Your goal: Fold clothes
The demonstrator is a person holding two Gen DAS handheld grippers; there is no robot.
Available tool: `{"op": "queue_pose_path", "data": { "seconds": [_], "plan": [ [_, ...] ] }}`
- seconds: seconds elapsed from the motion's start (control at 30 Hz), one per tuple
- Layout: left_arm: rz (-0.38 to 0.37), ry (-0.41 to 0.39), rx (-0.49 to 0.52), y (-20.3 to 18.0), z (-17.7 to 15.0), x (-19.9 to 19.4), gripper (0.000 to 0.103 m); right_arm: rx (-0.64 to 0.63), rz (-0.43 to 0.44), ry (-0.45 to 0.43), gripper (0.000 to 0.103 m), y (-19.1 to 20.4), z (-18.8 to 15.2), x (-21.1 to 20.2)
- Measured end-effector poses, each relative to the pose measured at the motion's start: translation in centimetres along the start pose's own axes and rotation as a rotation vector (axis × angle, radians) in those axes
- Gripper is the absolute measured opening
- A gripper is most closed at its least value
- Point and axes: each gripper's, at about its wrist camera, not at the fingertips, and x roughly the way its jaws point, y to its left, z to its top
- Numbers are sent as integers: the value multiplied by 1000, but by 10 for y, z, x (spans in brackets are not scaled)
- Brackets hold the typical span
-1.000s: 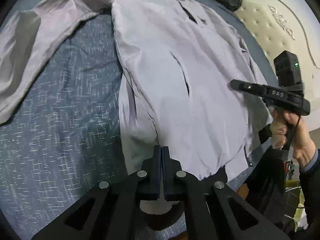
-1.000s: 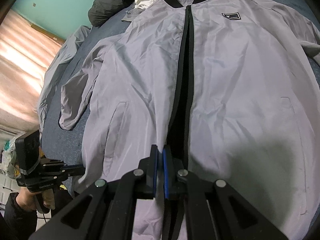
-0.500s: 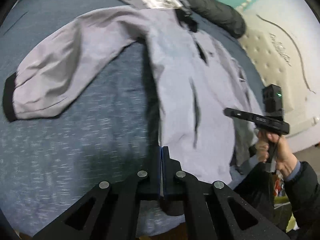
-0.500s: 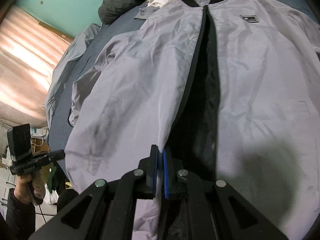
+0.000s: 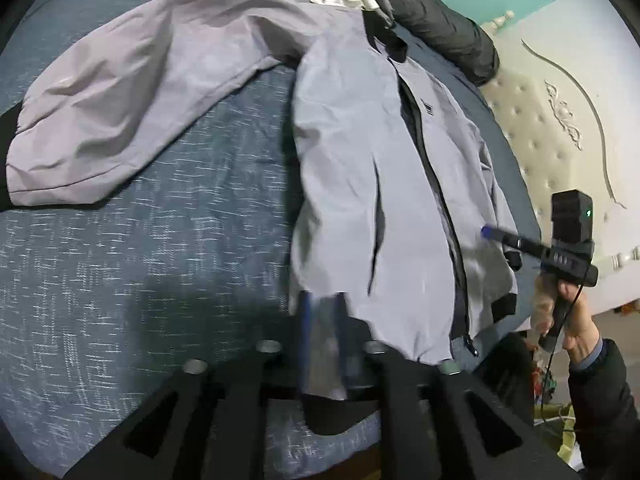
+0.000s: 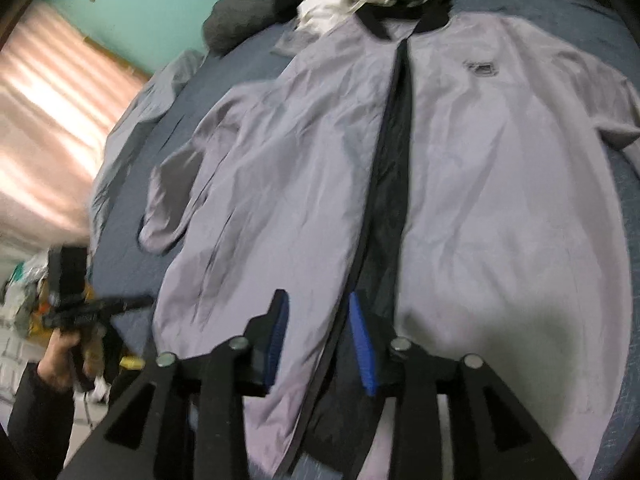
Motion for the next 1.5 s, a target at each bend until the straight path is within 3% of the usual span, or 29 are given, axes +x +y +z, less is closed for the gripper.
{"op": "queue_pose_path", "data": {
  "seconds": [0.23,0.37,0.43,0.5,0.63,0.87,1.03,1.2,1.33,1.43,1.47,1.5],
  "plan": [
    [9,65,36,-11,-5,20,32,10,10,152,47,13,-37,49],
    [18,82,50,-14,-5,27,31,74,7,150,46,5,-45,63],
    [22,81,58,-18,-4,30,29,81,7,118,24,4,-44,61],
    [26,88,72,-19,-6,30,6,75,-5,95,15,5,-42,58],
    [17,93,96,-31,-6,35,4,60,-45,23,5,7,-33,47],
    [47,124,102,-40,-3,49,4,71,-76,36,8,-1,-23,46],
    [46,131,106,-43,0,54,4,90,-115,-49,27,-21,-25,-1],
    [52,128,119,-49,0,55,4,51,-192,13,44,-29,-34,-1],
    [59,116,127,-53,-2,53,4,50,-203,46,44,-25,-40,21],
    [55,110,133,-53,-4,49,4,-3,-275,66,44,-19,-42,38],
    [54,108,135,-54,-3,48,4,-13,-289,72,41,-19,-42,43],
    [51,106,137,-55,-3,47,4,-25,-299,73,27,-18,-42,47]
  ]
}}
